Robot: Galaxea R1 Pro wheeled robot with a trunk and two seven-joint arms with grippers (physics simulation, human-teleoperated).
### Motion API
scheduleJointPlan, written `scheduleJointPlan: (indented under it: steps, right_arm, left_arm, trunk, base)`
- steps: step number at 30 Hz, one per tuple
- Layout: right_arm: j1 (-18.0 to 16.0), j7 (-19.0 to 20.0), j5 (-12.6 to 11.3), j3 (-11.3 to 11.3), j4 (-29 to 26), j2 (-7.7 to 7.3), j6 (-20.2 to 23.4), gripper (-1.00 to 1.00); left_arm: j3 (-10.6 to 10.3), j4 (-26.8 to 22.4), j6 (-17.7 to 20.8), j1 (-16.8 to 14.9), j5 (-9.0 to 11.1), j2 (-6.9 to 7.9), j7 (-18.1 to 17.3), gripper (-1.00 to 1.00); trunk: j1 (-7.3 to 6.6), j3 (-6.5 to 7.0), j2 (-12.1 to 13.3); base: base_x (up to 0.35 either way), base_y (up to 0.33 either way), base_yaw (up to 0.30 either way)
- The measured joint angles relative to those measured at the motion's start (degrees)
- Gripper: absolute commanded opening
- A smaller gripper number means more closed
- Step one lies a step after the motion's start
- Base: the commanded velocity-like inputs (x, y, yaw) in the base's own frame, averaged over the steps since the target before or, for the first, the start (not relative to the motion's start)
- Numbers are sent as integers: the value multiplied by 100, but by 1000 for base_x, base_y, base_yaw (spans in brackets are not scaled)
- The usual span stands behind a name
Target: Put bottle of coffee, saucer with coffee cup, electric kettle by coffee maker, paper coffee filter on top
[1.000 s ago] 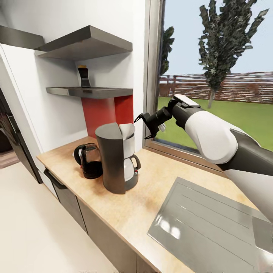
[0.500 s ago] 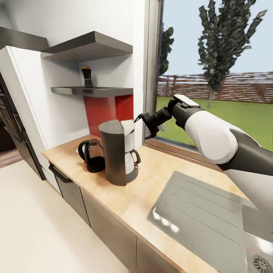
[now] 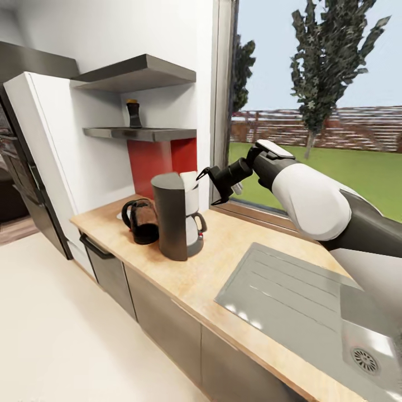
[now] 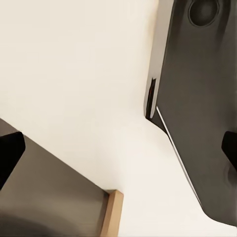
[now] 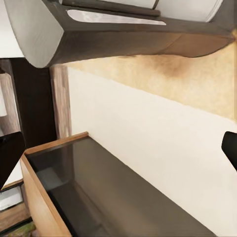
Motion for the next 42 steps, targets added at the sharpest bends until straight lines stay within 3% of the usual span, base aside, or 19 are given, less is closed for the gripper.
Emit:
scheduleJointPlan:
  steps: [10, 15, 18, 23, 26, 42]
  right_arm:
    - [17, 17, 3, -1, 208, -1, 19, 100]
    - [220, 26, 8, 2, 224, -1, 23, 100]
    - [414, 32, 9, 6, 231, 0, 37, 100]
    - [1157, 43, 39, 38, 240, 0, 458, 100]
    - [1314, 34, 51, 28, 240, 1, 552, 100]
    - [1397, 18, 55, 29, 240, 2, 568, 100]
  left_arm:
    - [-14, -88, 8, -3, 0, 10, 3, 100]
    - [-19, -137, 8, -12, 0, 26, 11, 100]
    - [-21, -149, 2, -17, 0, 47, 9, 100]
    - [-13, -156, 0, -49, 0, 42, 7, 100]
    - [-12, -156, 6, -56, 0, 22, 10, 100]
    - [-19, -158, 2, -55, 0, 18, 11, 100]
  trunk:
    - [-1, 1, 1]
    - [-1, 0, 1]
    - [-2, 0, 1]
    - [-3, -2, 0]
    - [-2, 0, 0]
    - [-2, 0, -1]
  base:
    - [-207, 164, 0]
    - [-176, 174, 0]
    - [-55, 55, 0]
    - [-6, 6, 0]
    - [0, 0, 74]
    - [0, 0, 262]
